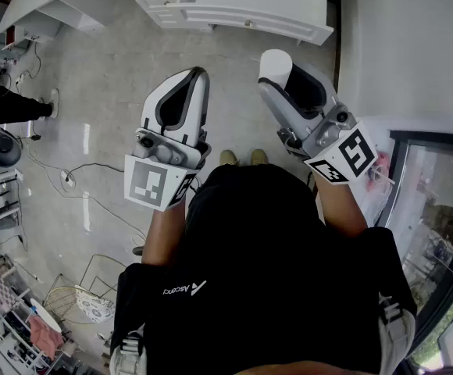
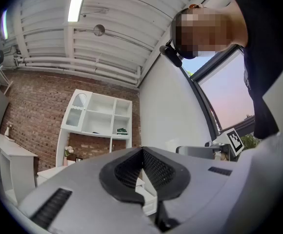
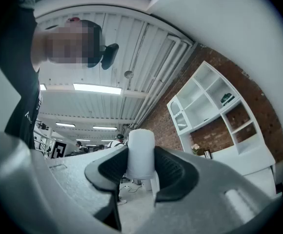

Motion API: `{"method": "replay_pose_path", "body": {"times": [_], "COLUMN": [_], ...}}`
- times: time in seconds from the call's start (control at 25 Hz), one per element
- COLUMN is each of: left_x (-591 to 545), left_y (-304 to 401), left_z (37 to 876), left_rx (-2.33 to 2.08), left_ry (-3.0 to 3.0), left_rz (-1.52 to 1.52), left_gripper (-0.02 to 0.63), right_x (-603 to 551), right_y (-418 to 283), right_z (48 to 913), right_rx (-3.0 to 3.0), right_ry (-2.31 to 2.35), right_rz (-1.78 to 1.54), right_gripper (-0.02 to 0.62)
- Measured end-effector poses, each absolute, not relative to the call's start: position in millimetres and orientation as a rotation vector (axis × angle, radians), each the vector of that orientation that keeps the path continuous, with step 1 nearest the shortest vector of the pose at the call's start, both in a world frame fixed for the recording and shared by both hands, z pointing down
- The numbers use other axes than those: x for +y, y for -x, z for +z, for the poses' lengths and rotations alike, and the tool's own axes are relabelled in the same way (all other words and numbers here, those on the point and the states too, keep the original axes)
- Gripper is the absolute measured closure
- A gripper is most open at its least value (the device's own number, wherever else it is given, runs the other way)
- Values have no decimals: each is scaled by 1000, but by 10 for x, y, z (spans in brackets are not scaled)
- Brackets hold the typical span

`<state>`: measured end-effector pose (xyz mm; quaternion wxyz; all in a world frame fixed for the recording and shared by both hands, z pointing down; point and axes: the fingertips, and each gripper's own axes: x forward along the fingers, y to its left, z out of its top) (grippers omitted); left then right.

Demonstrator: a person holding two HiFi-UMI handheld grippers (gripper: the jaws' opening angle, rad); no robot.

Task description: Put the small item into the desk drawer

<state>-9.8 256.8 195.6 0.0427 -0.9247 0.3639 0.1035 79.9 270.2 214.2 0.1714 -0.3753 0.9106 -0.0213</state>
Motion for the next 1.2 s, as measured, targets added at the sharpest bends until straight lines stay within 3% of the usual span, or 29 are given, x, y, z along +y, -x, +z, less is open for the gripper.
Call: {"method": "replay_pose_path", "body": {"times": [0.68, 1.2], "left_x": [2270, 1165], "left_y": [-278, 23], "left_z": [2124, 2295], "left_rx": [1201, 1220], "left_ry": [2785, 2767], "left_rz": [260, 288], "left_gripper": [607, 607], "right_x": [2361, 1269], "right_y": [-1265, -1007], "right_z": [2295, 2495], "right_rx": [2611, 2671], "right_ry": [1020, 1070], "right_rz": [-117, -125], "right_gripper": [428, 428]}}
